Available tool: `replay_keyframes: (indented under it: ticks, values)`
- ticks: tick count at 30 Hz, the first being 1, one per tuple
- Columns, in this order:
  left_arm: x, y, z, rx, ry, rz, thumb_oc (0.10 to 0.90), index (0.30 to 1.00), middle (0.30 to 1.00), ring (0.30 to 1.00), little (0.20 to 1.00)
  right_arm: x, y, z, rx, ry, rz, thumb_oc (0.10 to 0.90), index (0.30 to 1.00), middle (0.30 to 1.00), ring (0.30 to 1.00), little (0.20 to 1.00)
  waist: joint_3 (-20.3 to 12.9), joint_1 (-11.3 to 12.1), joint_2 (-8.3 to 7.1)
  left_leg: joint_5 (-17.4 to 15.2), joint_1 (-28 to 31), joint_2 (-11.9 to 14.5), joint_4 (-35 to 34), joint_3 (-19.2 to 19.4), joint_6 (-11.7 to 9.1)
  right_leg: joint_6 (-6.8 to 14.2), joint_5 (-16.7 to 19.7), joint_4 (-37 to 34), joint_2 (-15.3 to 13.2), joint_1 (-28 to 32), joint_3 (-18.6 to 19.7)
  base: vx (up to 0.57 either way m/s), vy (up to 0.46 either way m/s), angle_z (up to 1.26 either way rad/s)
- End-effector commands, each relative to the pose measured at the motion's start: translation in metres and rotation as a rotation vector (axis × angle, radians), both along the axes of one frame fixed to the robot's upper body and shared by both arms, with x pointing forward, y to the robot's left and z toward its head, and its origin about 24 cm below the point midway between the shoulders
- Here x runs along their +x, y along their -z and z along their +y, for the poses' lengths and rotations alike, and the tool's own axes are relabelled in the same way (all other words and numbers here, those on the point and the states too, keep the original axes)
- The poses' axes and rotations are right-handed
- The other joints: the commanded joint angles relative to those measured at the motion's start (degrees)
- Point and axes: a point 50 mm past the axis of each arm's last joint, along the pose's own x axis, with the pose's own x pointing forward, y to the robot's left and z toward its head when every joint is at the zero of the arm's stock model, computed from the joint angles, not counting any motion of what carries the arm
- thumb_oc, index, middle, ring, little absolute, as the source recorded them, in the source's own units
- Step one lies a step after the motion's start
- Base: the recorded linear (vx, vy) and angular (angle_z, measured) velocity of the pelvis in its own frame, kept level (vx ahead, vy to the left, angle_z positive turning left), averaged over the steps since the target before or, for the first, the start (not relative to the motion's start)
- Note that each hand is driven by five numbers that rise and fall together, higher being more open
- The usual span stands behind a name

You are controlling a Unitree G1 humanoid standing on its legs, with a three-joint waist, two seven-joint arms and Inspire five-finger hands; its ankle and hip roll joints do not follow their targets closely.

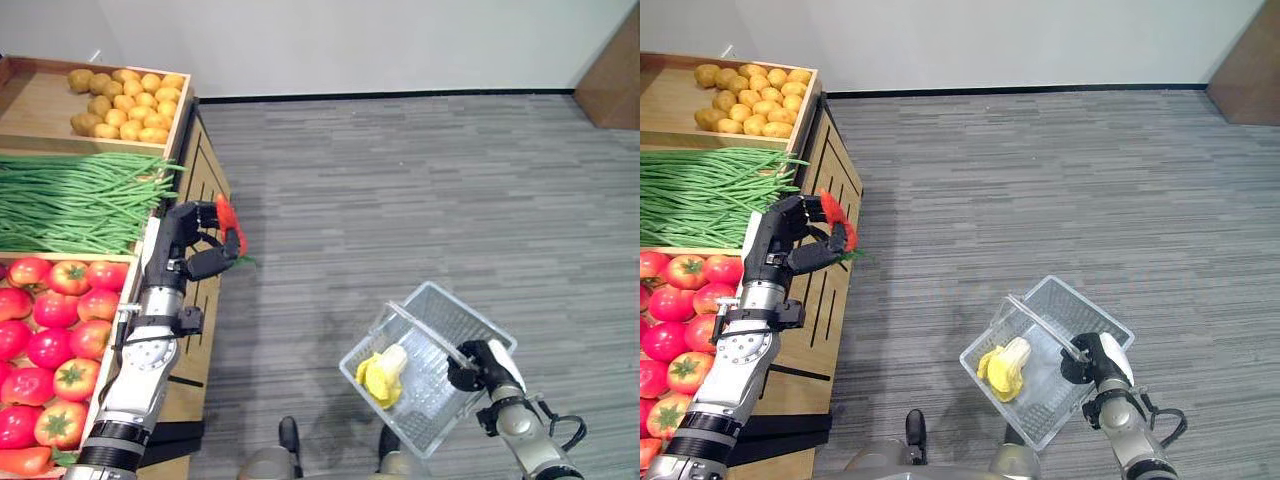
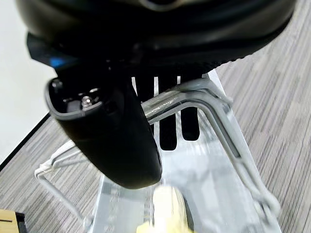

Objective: Get the vegetables into the basket

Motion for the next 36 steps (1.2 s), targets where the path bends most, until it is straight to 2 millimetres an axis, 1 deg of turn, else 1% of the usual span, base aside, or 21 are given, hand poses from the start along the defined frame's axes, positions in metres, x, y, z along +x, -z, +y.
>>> replay_keyframes:
  ticks: [1, 2, 3, 4, 5, 8, 10, 12, 16, 19, 21, 25, 26, 28, 29, 30, 31, 32, 33, 35, 36]
  values:
    - [0.008, -0.037, -0.028, 0.052, 0.170, -0.187, 0.400, 0.300, 0.300, 0.300, 0.300, 0.056, -0.065, -0.015, -0.122, -0.071, -0.299, 0.400, 0.300, 0.300, 0.300, 0.300, -8.29, 0.35, -1.26, -1.79, -2.13, 2.47, 0.06, -2.16, -2.52, 3.25, 1.53, 1.49, -3.41, -4.13, -0.65, 0.05, -0.133, -0.06]
    - [0.010, -0.032, -0.038, 0.054, 0.231, -0.156, 0.400, 0.300, 0.300, 0.300, 0.300, 0.064, -0.072, -0.013, -0.123, -0.085, -0.320, 0.400, 0.300, 0.300, 0.300, 0.300, -8.60, 0.20, -1.06, -1.72, -1.66, 3.07, 0.06, -2.38, -2.84, 3.10, 1.40, 0.81, -2.89, -3.27, -0.76, 0.05, -0.133, -0.02]
    - [0.010, -0.032, -0.038, 0.054, 0.231, -0.156, 0.400, 0.300, 0.300, 0.300, 0.300, 0.064, -0.072, -0.013, -0.123, -0.085, -0.320, 0.400, 0.300, 0.300, 0.300, 0.300, -8.54, 0.20, -1.03, -1.73, -1.62, 3.10, 0.06, -2.39, -2.85, 3.08, 1.39, 0.80, -2.86, -3.22, -0.78, 0.06, -0.146, -0.02]
    - [0.012, -0.029, -0.050, 0.065, 0.303, -0.136, 0.400, 0.300, 0.300, 0.300, 0.300, 0.074, -0.079, -0.009, -0.116, -0.104, -0.351, 0.400, 0.300, 0.300, 0.300, 0.300, -9.03, -0.08, -0.65, -1.70, -1.19, 3.57, 0.06, -2.51, -3.15, 2.88, 1.01, 0.43, -2.35, -2.58, -0.78, 0.04, -0.062, -0.02]
    - [0.012, -0.029, -0.050, 0.065, 0.303, -0.137, 0.400, 0.300, 0.300, 0.300, 0.300, 0.074, -0.079, -0.009, -0.116, -0.104, -0.352, 0.400, 0.300, 0.300, 0.300, 0.300, -8.98, -0.09, -0.63, -1.71, -1.16, 3.59, 0.06, -2.52, -3.16, 2.87, 1.01, 0.43, -2.32, -2.54, -0.79, 0.05, -0.097, -0.03]
    - [0.014, -0.023, -0.067, 0.101, 0.397, -0.098, 0.400, 0.300, 0.300, 0.300, 0.300, 0.089, -0.091, 0.002, -0.063, -0.124, -0.409, 0.400, 0.300, 0.300, 0.300, 0.300, -9.39, -0.34, -0.16, -1.70, -0.84, 4.26, 0.06, -2.57, -3.47, 2.60, 0.47, 0.27, -1.75, -2.15, -0.46, 0.02, -0.065, -0.02]
    - [0.015, -0.021, -0.080, 0.135, 0.462, -0.082, 0.400, 0.300, 0.300, 0.300, 0.300, 0.098, -0.098, 0.013, -0.006, -0.144, -0.449, 0.400, 0.300, 0.300, 0.300, 0.300, -9.57, -0.59, 0.10, -1.67, -0.84, 4.57, 0.06, -2.59, -3.65, 2.43, 0.17, 0.27, -1.39, -2.07, -0.21, 0.02, -0.064, -0.01]
    - [0.021, -0.018, -0.101, 0.218, 0.546, -0.068, 0.400, 0.300, 0.300, 0.300, 0.300, 0.114, -0.117, 0.036, 0.057, -0.207, -0.540, 0.400, 0.300, 0.300, 0.300, 0.300, -9.81, -1.24, 0.66, -1.70, -0.67, 4.85, 0.06, -2.54, -3.84, 2.34, -0.03, 0.27, -1.04, -1.93, 0.23, 0.04, -0.046, -0.01]
    - [0.024, -0.014, -0.111, 0.256, 0.576, -0.059, 0.400, 0.300, 0.300, 0.300, 0.300, 0.123, -0.126, 0.048, 0.085, -0.239, -0.586, 0.400, 0.300, 0.300, 0.300, 0.300, -10.04, -1.49, 1.01, -1.91, -0.38, 4.86, 0.06, -2.57, -3.79, 2.33, -0.20, 0.27, -0.91, -1.77, 0.54, 0.01, -0.001, -0.01]
    - [0.025, -0.007, -0.125, 0.337, 0.617, -0.046, 0.400, 0.300, 0.300, 0.300, 0.300, 0.132, -0.140, 0.066, 0.116, -0.292, -0.640, 0.400, 0.300, 0.300, 0.300, 0.300, -10.41, -1.76, 1.22, -2.15, -0.11, 4.77, 0.06, -2.44, -3.68, 2.35, -0.22, 0.27, -0.93, -1.62, 0.95, 0.01, 0.003, 0.00]
    - [0.025, -0.005, -0.128, 0.353, 0.628, -0.042, 0.400, 0.300, 0.300, 0.300, 0.300, 0.134, -0.143, 0.069, 0.119, -0.302, -0.649, 0.400, 0.300, 0.300, 0.300, 0.300, -10.48, -1.77, 1.23, -2.23, -0.08, 4.69, 0.06, -2.44, -3.64, 2.38, -0.22, 0.27, -0.99, -1.58, 0.98, 0.00, 0.000, 0.00]
    - [0.027, 0.004, -0.136, 0.462, 0.665, -0.023, 0.400, 0.300, 0.300, 0.300, 0.300, 0.144, -0.159, 0.088, 0.153, -0.350, -0.713, 0.400, 0.300, 0.300, 0.300, 0.300, -10.71, -1.84, 1.22, -2.52, 0.16, 4.57, 0.06, -2.19, -3.56, 2.61, -0.01, 0.27, -1.31, -1.52, 1.28, 0.00, 0.000, 0.00]
    - [0.029, 0.011, -0.138, 0.515, 0.665, -0.002, 0.400, 0.300, 0.300, 0.300, 0.300, 0.148, -0.168, 0.098, 0.171, -0.376, -0.748, 0.400, 0.300, 0.300, 0.300, 0.300, -10.88, -1.88, 1.20, -2.64, 0.20, 4.43, 0.06, -2.07, -3.50, 2.66, 0.03, 0.27, -1.39, -1.50, 1.42, 0.00, 0.000, 0.00]
    - [0.030, 0.013, -0.140, 0.542, 0.666, 0.000, 0.400, 0.300, 0.300, 0.300, 0.300, 0.149, -0.172, 0.102, 0.184, -0.386, -0.765, 0.400, 0.300, 0.300, 0.300, 0.300, -10.92, -1.87, 1.18, -2.69, 0.22, 4.35, 0.06, -1.99, -3.47, 2.71, 0.08, 0.27, -1.46, -1.51, 1.39, 0.00, 0.000, 0.00]
    - [0.033, 0.015, -0.140, 0.580, 0.657, 0.003, 0.400, 0.300, 0.300, 0.300, 0.300, 0.150, -0.176, 0.110, 0.210, -0.400, -0.781, 0.400, 0.300, 0.300, 0.300, 0.300, -10.95, -1.92, 1.15, -2.69, 0.20, 4.32, 0.06, -1.94, -3.46, 2.73, 0.16, 0.27, -1.51, -1.55, 1.43, 0.00, 0.000, 0.00]
    - [0.036, 0.017, -0.142, 0.683, 0.655, -0.023, 0.400, 0.300, 0.300, 0.300, 0.300, 0.151, -0.181, 0.121, 0.260, -0.421, -0.807, 0.400, 0.300, 0.300, 0.300, 0.300, -11.08, -2.04, 1.13, -2.77, 0.20, 4.25, 0.06, -1.86, -3.45, 2.81, 0.20, 0.27, -1.59, -1.64, 1.55, 0.00, 0.000, 0.00]
    - [0.036, 0.017, -0.142, 0.685, 0.654, -0.024, 0.400, 0.300, 0.300, 0.300, 0.300, 0.151, -0.181, 0.121, 0.260, -0.420, -0.807, 0.400, 0.300, 0.300, 0.300, 0.300, -11.06, -2.01, 1.09, -2.77, 0.20, 4.24, 0.06, -1.85, -3.45, 2.82, 0.20, 0.27, -1.60, -1.64, 1.56, 0.00, 0.000, 0.00]
    - [0.043, 0.022, -0.140, 0.735, 0.609, -0.016, 0.400, 0.300, 0.300, 0.300, 0.300, 0.148, -0.187, 0.139, 0.330, -0.476, -0.837, 0.400, 0.300, 0.300, 0.300, 0.300, -11.04, -2.28, 0.96, -2.81, 0.18, 4.21, 0.06, -1.70, -3.46, 2.90, 0.33, 0.27, -1.71, -1.78, 1.78, 0.00, 0.000, 0.00]
    - [0.043, 0.022, -0.140, 0.735, 0.608, -0.017, 0.400, 0.300, 0.300, 0.300, 0.300, 0.148, -0.187, 0.139, 0.330, -0.476, -0.836, 0.400, 0.300, 0.300, 0.300, 0.300, -11.05, -2.28, 0.98, -2.81, 0.18, 4.20, 0.06, -1.70, -3.46, 2.90, 0.33, 0.27, -1.72, -1.78, 1.79, 0.00, 0.025, -0.07]
    - [0.048, 0.030, -0.135, 0.753, 0.534, 0.005, 0.400, 0.300, 0.300, 0.300, 0.300, 0.140, -0.189, 0.157, 0.428, -0.529, -0.854, 0.400, 0.300, 0.300, 0.300, 0.300, -10.96, -2.51, 0.83, -2.78, 0.06, 4.18, 0.06, -1.44, -3.44, 2.97, 0.57, 0.27, -1.88, -2.08, 1.97, 0.00, 0.018, -0.11]
    - [0.048, 0.030, -0.135, 0.753, 0.534, 0.005, 0.400, 0.300, 0.300, 0.300, 0.300, 0.140, -0.189, 0.157, 0.428, -0.530, -0.853, 0.400, 0.300, 0.300, 0.300, 0.300, -10.99, -2.51, 0.84, -2.78, 0.05, 4.18, 0.06, -1.43, -3.44, 2.97, 0.57, 0.27, -1.89, -2.09, 1.98, 0.00, 0.012, -0.10]
